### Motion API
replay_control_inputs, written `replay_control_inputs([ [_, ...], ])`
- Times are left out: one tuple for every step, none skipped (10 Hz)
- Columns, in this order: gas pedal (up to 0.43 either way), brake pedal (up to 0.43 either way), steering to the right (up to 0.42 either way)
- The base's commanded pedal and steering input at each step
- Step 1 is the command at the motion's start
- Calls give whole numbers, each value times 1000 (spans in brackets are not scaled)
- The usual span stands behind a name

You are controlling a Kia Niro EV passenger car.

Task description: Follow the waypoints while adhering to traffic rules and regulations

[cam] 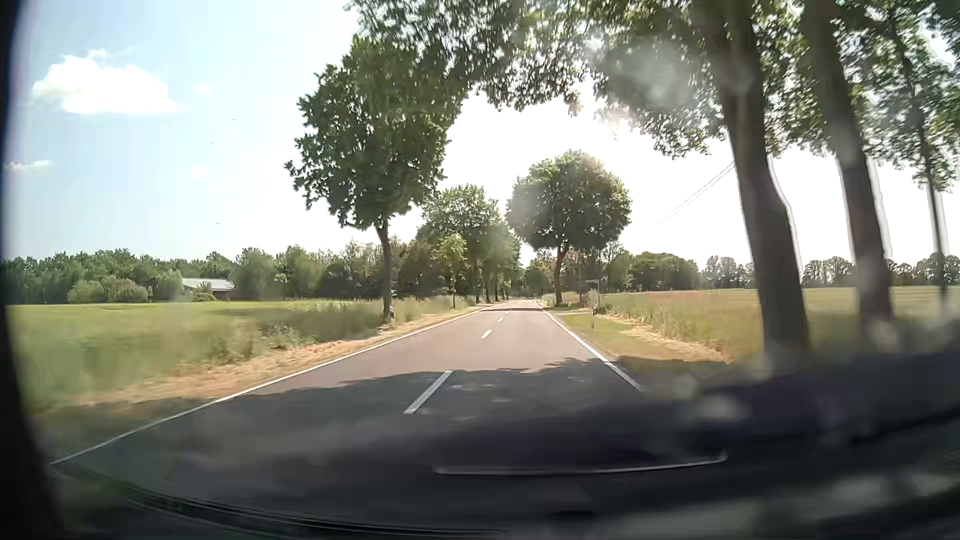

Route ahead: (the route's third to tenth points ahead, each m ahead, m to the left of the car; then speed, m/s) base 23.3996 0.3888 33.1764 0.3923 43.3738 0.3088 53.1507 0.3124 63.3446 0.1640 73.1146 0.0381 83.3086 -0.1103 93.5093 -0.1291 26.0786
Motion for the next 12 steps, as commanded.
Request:
replay_control_inputs([
  [268, 6, 4],
  [268, 6, 4],
  [268, 6, 4],
  [268, 6, 4],
  [280, 6, 4],
  [280, 6, 4],
  [280, 6, 4],
  [280, 6, 4],
  [280, 6, 3],
  [280, 6, 3],
  [280, 6, 3],
  [280, 6, 3],
])
